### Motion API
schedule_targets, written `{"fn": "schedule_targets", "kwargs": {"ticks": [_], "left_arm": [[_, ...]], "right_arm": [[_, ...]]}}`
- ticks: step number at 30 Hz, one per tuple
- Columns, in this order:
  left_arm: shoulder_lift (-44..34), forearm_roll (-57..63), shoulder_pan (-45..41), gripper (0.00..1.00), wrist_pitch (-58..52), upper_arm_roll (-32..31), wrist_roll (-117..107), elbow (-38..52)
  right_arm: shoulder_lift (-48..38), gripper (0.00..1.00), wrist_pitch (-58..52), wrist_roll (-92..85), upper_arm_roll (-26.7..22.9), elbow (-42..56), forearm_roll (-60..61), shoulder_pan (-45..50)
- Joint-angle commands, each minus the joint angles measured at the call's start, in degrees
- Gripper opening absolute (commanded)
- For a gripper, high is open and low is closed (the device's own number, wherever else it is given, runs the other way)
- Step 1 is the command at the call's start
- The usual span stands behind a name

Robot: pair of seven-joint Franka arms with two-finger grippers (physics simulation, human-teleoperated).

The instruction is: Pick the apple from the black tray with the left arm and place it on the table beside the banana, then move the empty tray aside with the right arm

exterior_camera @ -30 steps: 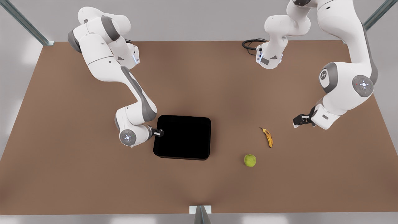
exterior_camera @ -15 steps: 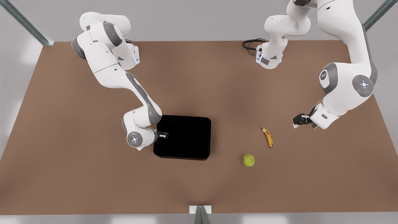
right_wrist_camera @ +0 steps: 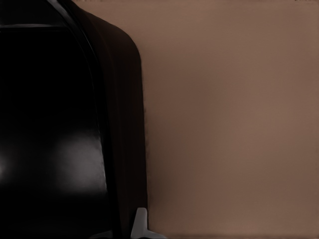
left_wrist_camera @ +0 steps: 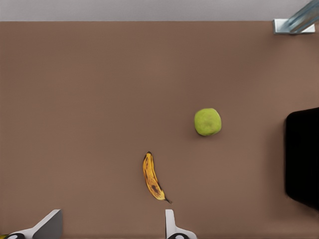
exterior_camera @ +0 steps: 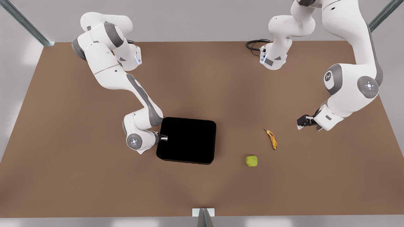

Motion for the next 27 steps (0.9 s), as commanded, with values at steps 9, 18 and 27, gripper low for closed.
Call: {"fn": "schedule_targets", "kwargs": {"ticks": [9,18,27], "left_arm": [[0.0,0.1,-0.3,1.0,0.0,-0.2,-0.4,-0.1],[0.8,2.1,-0.4,1.0,0.3,-0.3,-1.8,0.7],[0.7,2.1,-0.4,1.0,0.2,-0.3,-1.8,0.7]], "right_arm": [[-3.5,0.08,-7.5,-6.0,0.1,2.0,0.1,-0.7],[-9.8,0.08,-27.9,-21.3,0.9,3.6,-0.2,-10.1],[-10.5,0.06,-37.3,-44.2,-9.0,9.2,-6.2,-14.0]]}}
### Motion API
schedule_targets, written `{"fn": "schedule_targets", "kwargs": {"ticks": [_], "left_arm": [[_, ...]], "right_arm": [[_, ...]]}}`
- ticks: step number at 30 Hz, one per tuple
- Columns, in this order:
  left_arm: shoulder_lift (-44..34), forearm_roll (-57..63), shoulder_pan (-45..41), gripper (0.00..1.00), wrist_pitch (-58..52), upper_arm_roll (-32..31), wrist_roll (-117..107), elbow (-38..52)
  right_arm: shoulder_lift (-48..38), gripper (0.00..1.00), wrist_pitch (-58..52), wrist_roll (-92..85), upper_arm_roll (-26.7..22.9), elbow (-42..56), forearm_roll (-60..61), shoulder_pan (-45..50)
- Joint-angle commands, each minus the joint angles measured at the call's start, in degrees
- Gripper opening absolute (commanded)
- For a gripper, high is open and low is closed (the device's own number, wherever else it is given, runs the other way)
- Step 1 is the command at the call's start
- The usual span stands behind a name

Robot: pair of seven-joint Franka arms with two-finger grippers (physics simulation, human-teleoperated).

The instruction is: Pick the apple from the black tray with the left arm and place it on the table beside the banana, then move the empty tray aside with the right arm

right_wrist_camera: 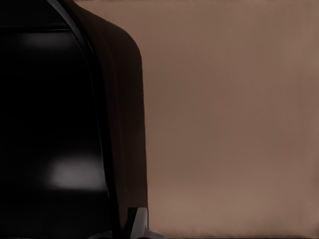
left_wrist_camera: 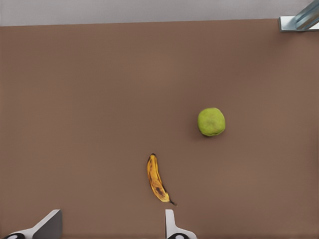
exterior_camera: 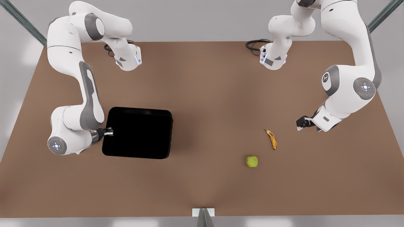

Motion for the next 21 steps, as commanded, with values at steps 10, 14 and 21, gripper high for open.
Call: {"fn": "schedule_targets", "kwargs": {"ticks": [10,14,21], "left_arm": [[-0.1,0.1,0.0,1.0,0.0,0.0,-0.8,0.1],[0.2,0.1,0.0,1.0,0.0,0.0,-0.8,0.4],[0.3,0.1,0.0,1.0,0.0,0.0,-0.8,0.4]], "right_arm": [[0.7,0.05,-5.6,-41.5,-11.5,1.6,-2.8,-0.6],[4.7,0.04,-1.0,-40.9,-12.3,1.6,-2.8,-0.5],[10.4,0.05,8.5,-40.6,-13.0,1.6,-2.7,-0.5]]}}
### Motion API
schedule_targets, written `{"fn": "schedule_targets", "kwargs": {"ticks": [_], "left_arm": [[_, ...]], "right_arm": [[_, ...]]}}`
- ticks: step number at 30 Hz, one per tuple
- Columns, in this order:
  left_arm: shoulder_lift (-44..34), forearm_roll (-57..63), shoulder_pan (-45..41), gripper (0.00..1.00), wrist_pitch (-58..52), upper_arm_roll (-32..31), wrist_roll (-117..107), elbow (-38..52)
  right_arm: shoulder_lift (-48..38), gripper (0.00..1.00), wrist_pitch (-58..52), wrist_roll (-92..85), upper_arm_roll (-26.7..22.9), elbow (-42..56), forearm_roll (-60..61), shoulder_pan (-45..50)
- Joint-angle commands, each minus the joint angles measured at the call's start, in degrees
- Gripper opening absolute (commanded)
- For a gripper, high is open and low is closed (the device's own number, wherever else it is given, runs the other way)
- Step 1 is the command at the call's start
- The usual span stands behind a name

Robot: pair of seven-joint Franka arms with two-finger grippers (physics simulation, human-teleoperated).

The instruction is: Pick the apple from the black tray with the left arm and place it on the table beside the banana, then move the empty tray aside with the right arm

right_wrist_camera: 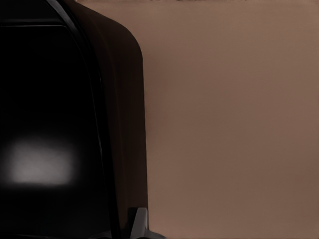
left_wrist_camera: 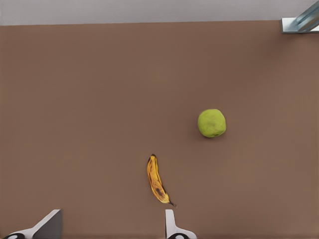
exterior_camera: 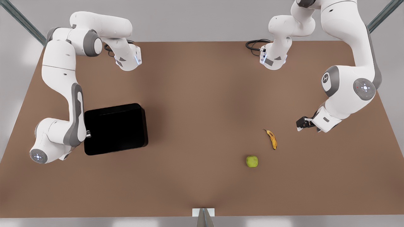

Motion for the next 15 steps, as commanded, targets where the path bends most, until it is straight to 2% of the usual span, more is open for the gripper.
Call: {"fn": "schedule_targets", "kwargs": {"ticks": [1,2,3,4,5,7,9,10,12,13,15], "left_arm": [[-0.1,0.1,0.0,1.0,0.0,0.0,-0.3,0.0],[-0.1,0.1,0.0,1.0,0.0,-0.1,-0.3,0.0],[-0.1,0.1,-0.1,1.0,0.0,-0.1,-0.3,0.1],[-0.1,0.1,-0.1,1.0,0.0,-0.1,-0.3,0.1],[-0.1,0.1,-0.1,1.0,0.0,-0.1,-0.3,0.1],[-0.1,0.1,-0.2,1.0,0.0,-0.1,-0.3,0.1],[0.3,0.2,-0.2,1.0,0.0,-0.1,-0.2,1.3],[1.4,2.6,-0.4,1.0,0.0,-0.4,0.6,2.8],[2.1,2.8,-1.5,1.0,0.0,-0.4,0.3,4.2],[2.2,2.9,-1.5,1.0,0.0,-0.4,0.3,4.2],[2.3,2.9,-1.5,1.0,0.0,-0.4,0.4,4.2]], "right_arm": [[0.8,0.06,6.1,-13.2,-0.1,0.0,-0.6,0.0],[1.0,0.1,6.3,-13.2,-0.1,0.0,-0.6,0.0],[1.0,0.28,6.3,-13.2,-0.1,0.0,-0.6,0.0],[1.0,0.81,6.5,-12.7,-0.2,0.0,-0.6,0.0],[0.9,0.97,6.4,-11.6,-0.3,0.1,-0.5,0.0],[-3.7,1.0,3.3,-11.8,-0.2,0.3,-0.1,0.2],[-10.7,1.0,-11.1,-10.4,0.0,9.7,0.1,1.2],[-16.2,1.0,-12.5,-9.1,1.2,10.4,-0.1,1.9],[-19.6,1.0,-9.4,4.1,7.2,10.5,-0.1,4.0],[-19.9,1.0,-4.6,5.0,7.0,10.5,-0.1,3.8],[-19.7,1.0,-1.9,11.1,6.7,10.3,-0.2,3.4]]}}
